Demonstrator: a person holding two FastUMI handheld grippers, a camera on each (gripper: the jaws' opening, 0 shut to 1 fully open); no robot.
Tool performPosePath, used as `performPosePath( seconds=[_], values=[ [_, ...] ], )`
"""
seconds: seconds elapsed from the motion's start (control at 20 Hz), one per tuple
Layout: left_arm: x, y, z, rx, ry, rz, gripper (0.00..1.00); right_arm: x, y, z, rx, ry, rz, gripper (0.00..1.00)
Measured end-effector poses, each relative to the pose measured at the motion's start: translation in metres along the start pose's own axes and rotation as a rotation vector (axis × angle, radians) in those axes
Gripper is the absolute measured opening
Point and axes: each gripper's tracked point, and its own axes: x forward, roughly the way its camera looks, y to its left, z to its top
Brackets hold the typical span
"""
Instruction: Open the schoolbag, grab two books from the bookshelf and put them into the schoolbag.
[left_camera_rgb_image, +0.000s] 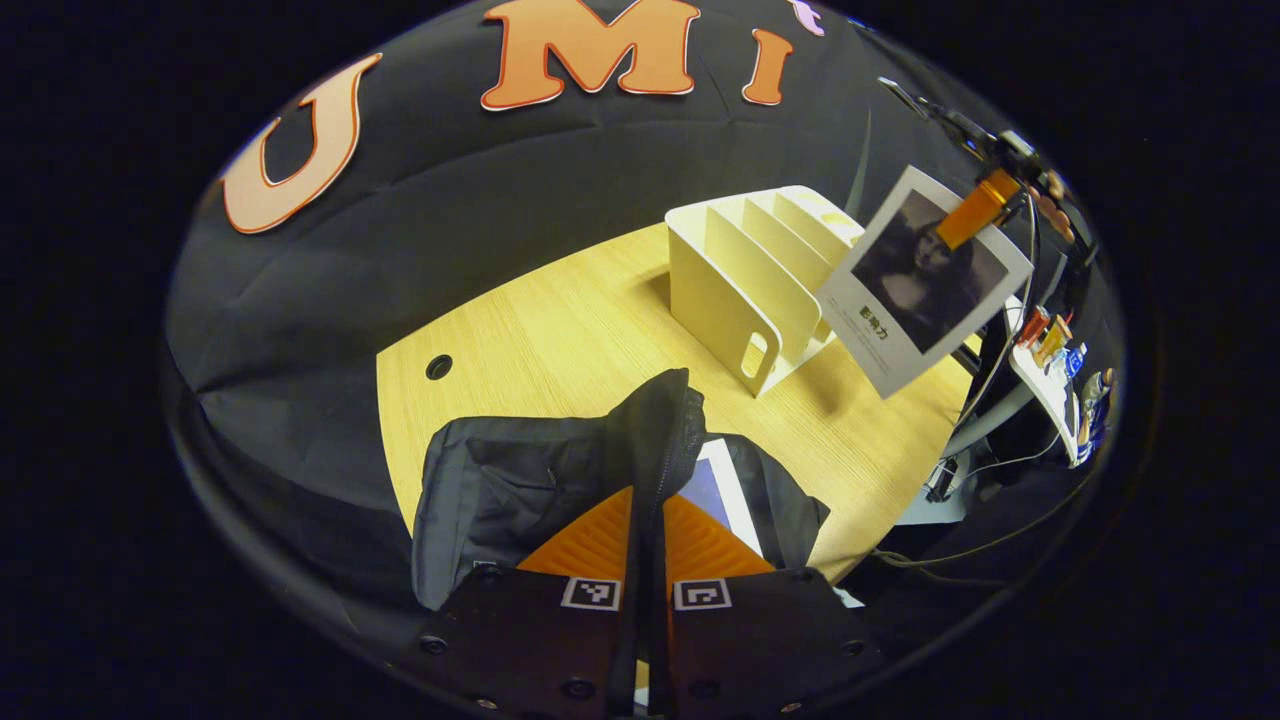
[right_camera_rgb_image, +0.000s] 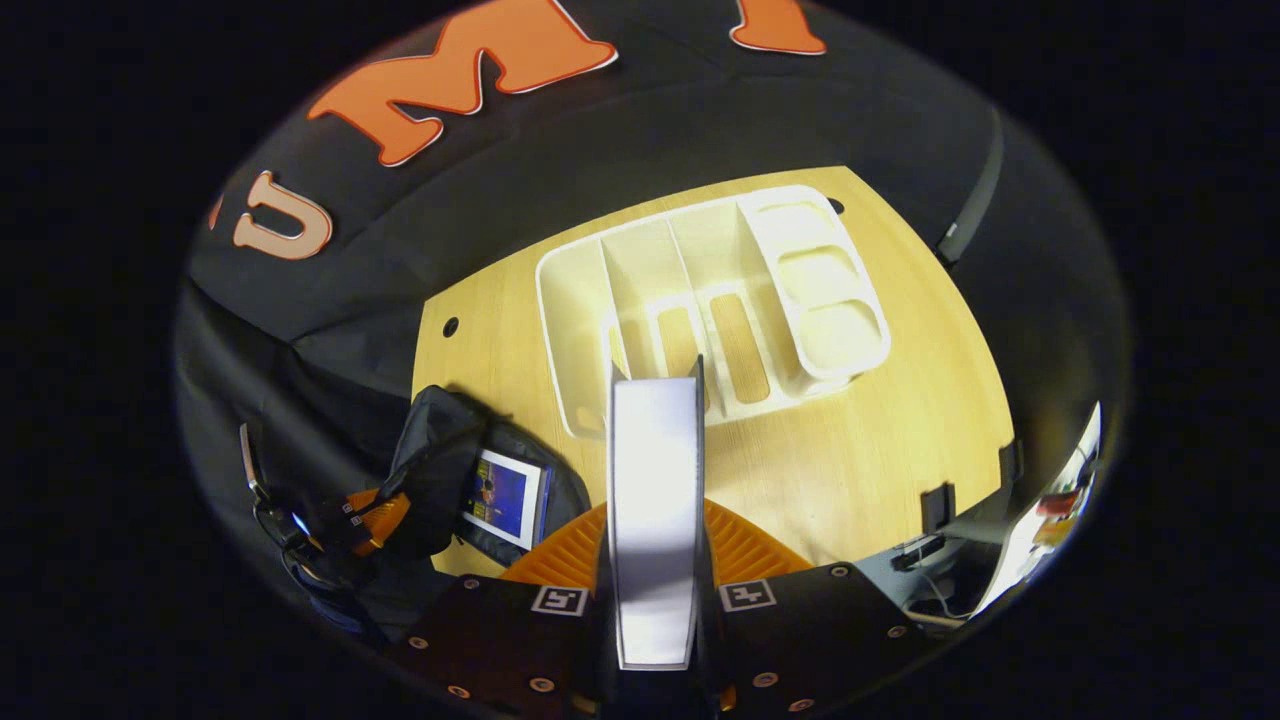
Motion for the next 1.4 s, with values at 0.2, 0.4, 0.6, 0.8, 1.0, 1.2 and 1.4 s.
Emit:
performPosePath(
  seconds=[0.2, 0.4, 0.6, 0.8, 1.0, 1.2, 1.4],
  values=[
    [-0.002, 0.000, 0.001, 0.010, -0.005, -0.021, 0.06, -0.009, 0.010, -0.033, 0.136, -0.020, 0.109, 0.32],
    [-0.003, -0.003, 0.007, 0.025, -0.015, -0.047, 0.05, -0.002, 0.039, -0.055, 0.230, -0.040, 0.253, 0.31],
    [-0.010, -0.001, 0.019, 0.022, -0.036, -0.063, 0.05, 0.027, 0.077, -0.068, 0.276, -0.047, 0.372, 0.31],
    [-0.017, 0.001, 0.028, 0.017, -0.063, -0.063, 0.05, 0.058, 0.118, -0.082, 0.306, -0.027, 0.480, 0.31],
    [-0.024, 0.000, 0.034, -0.003, -0.087, -0.075, 0.05, 0.094, 0.153, -0.092, 0.304, -0.019, 0.554, 0.31],
    [-0.026, -0.003, 0.041, -0.009, -0.100, -0.081, 0.05, 0.120, 0.189, -0.096, 0.312, -0.021, 0.644, 0.31],
    [-0.027, -0.011, 0.049, 0.003, -0.115, -0.092, 0.05, 0.151, 0.212, -0.102, 0.292, -0.033, 0.662, 0.31]
  ],
)
